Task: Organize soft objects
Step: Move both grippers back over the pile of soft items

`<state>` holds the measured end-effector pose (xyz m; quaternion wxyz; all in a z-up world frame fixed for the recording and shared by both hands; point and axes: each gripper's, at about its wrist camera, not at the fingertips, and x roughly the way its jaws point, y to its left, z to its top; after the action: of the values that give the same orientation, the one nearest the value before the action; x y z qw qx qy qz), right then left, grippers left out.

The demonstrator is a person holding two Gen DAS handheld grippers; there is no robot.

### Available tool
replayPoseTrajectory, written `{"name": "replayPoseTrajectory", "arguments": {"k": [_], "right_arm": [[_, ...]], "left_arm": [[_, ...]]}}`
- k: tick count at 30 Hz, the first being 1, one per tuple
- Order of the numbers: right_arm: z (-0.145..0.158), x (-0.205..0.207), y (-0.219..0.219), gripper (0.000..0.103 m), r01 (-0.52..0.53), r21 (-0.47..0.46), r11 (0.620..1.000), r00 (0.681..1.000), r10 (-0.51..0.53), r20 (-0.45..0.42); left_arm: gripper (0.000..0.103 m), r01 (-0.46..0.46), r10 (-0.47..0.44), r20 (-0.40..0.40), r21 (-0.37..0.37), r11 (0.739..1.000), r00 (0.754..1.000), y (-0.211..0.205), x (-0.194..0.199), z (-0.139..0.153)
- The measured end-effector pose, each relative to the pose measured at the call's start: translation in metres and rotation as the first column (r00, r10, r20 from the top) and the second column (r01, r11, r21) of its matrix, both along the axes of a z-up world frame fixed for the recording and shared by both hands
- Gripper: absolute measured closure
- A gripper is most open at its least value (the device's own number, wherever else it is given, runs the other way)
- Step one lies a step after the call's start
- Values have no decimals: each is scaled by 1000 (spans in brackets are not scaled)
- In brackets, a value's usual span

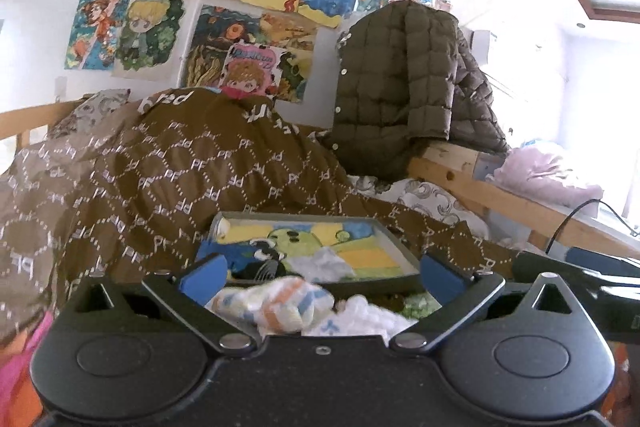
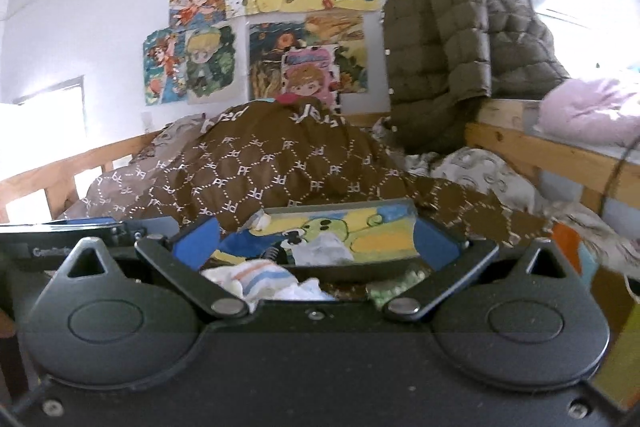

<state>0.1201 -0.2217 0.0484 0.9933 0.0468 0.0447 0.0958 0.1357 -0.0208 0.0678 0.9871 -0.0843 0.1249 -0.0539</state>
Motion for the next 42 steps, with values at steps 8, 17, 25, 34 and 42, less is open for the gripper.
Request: {"name": "replayPoseTrajectory", "arguments": {"k": [8,17,25,34,42], "right_arm": [[-25,-17,4,1,49,-56,997,997,-52,-50],[-51,-18,9,1,65,-99,993,983,-81,-167],[-62,-10,9,1,75,-87,993,965,-94,-246],[-76,-7,10,1,67,-75,995,941,-88,-328],[-86,3,12,1,64,-108,992,915,-101,-390]], "left_arm": [[1,-35,36,-39,17,999,999,3,-25,-23],[1,-68,71,-117,29,997,991,2,-53,-50],[1,-74,84,-193,61,995,978,-2,-65,-69],[1,-87,98,-259,55,995,961,-9,-64,-77],[1,-99,109,-314,48,994,943,-14,-61,-84]]}}
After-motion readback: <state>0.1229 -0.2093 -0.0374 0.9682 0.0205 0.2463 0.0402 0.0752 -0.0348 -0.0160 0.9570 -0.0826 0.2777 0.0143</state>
